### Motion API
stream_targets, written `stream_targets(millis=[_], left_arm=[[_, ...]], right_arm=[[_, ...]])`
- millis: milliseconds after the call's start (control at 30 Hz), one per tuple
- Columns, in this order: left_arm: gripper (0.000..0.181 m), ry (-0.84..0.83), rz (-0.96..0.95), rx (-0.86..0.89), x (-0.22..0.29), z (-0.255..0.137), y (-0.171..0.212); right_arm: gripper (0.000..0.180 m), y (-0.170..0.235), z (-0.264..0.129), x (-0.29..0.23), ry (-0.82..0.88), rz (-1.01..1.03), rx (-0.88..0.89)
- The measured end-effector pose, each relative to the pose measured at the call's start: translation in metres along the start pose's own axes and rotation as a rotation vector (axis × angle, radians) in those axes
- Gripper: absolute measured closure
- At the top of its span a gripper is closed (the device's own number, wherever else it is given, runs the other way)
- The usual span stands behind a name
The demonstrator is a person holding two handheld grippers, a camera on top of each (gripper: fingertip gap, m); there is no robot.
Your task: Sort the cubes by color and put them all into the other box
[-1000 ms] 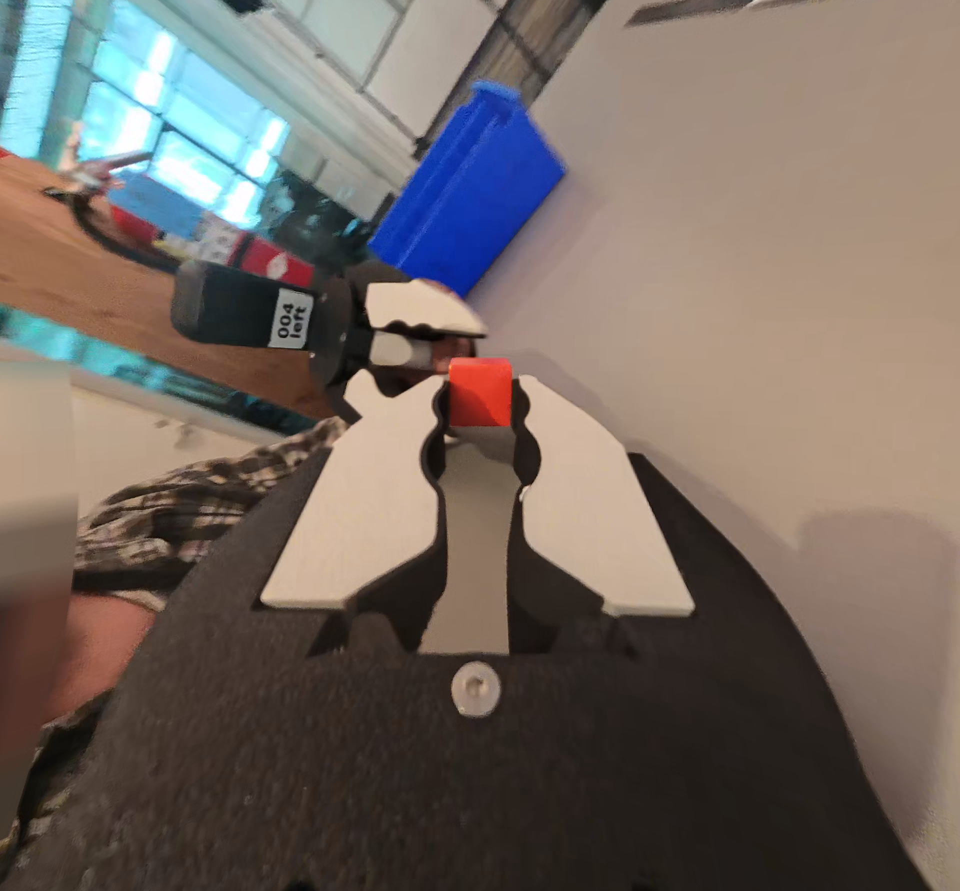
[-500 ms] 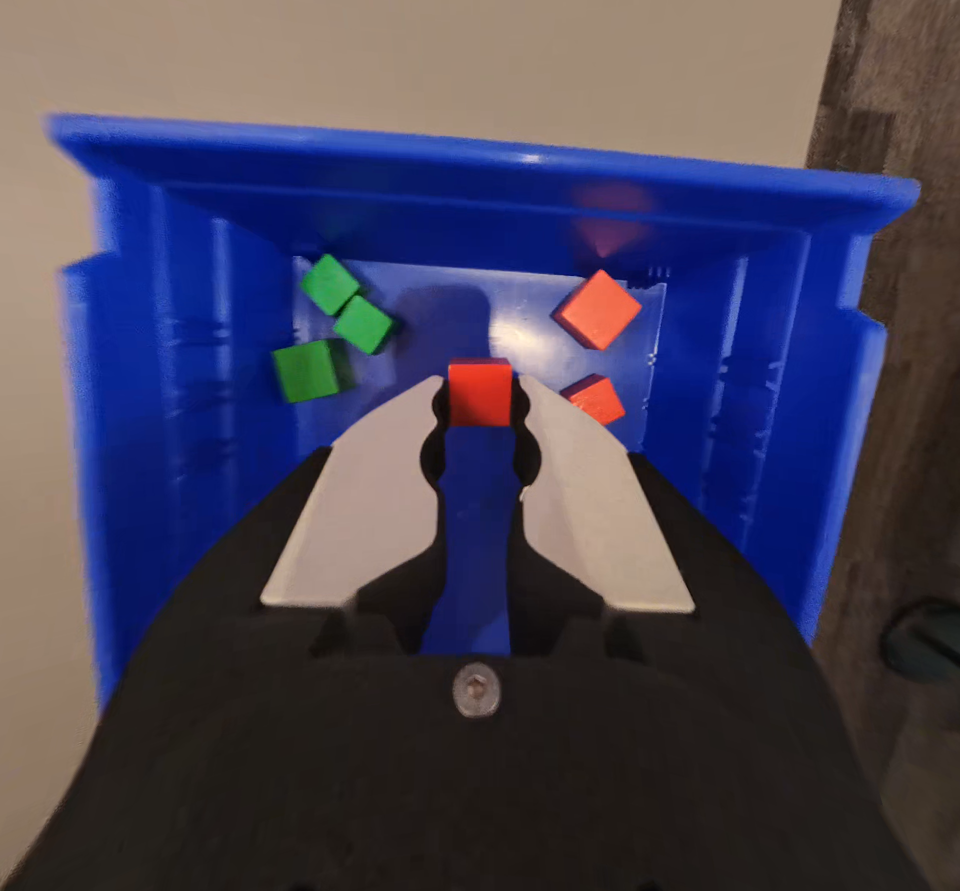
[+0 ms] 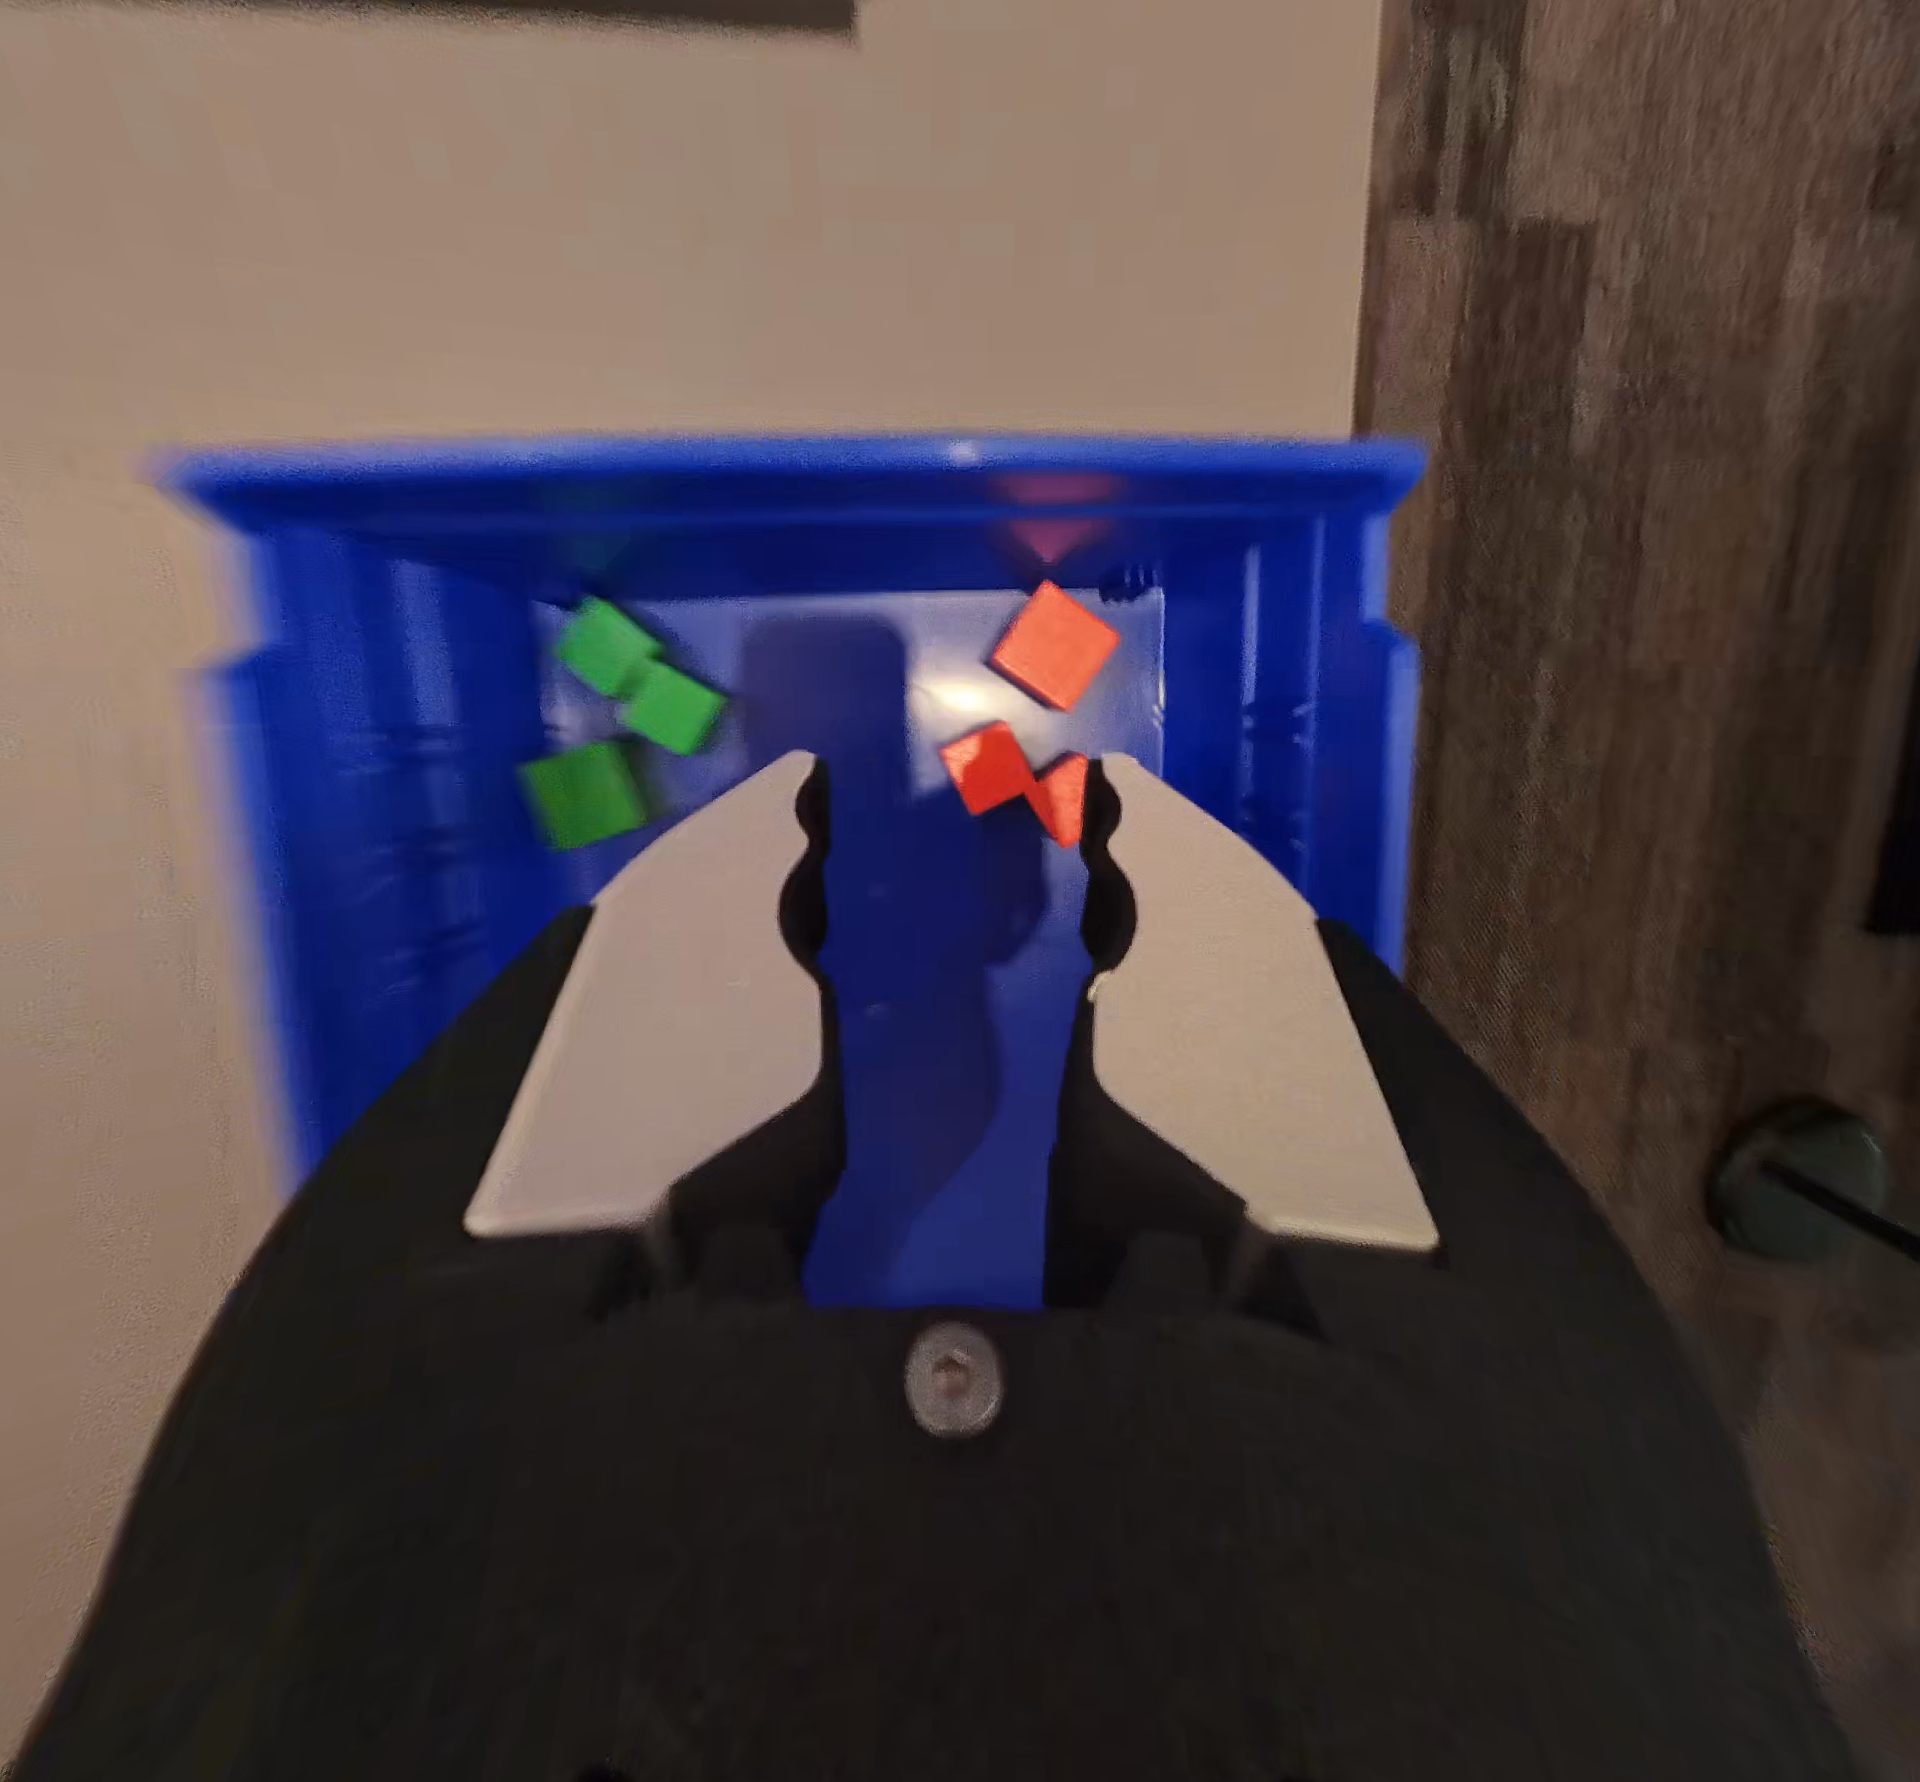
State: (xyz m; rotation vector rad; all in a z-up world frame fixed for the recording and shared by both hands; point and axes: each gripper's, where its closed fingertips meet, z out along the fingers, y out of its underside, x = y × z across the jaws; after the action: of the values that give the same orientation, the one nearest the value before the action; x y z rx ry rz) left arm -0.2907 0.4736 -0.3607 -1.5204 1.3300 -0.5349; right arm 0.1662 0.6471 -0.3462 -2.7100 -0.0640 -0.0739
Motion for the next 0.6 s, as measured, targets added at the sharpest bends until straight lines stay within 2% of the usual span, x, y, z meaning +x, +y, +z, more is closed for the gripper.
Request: stream_targets(millis=[167, 233, 300, 400, 600], left_arm=[[0.137, -0.003, 0.013, -0.001, 0.003, 0.000, -0.003], [0.136, -0.009, 0.027, -0.001, 0.004, -0.001, -0.005], [0.136, -0.020, 0.042, 0.001, 0.004, -0.002, -0.008], [0.136, -0.036, 0.040, 0.008, 0.001, -0.003, -0.010], [0.134, -0.110, 0.006, 0.026, -0.013, -0.018, -0.016]], right_arm=[[0.132, -0.058, -0.149, -0.052, -0.151, -0.076, 0.417], [0.121, -0.062, -0.196, -0.081, -0.184, -0.137, 0.575], [0.118, -0.056, -0.224, -0.114, -0.229, -0.194, 0.721], [0.109, -0.034, -0.224, -0.169, -0.341, -0.236, 0.862], [0.106, 0.016, -0.152, -0.282, -0.688, -0.237, 0.984]])
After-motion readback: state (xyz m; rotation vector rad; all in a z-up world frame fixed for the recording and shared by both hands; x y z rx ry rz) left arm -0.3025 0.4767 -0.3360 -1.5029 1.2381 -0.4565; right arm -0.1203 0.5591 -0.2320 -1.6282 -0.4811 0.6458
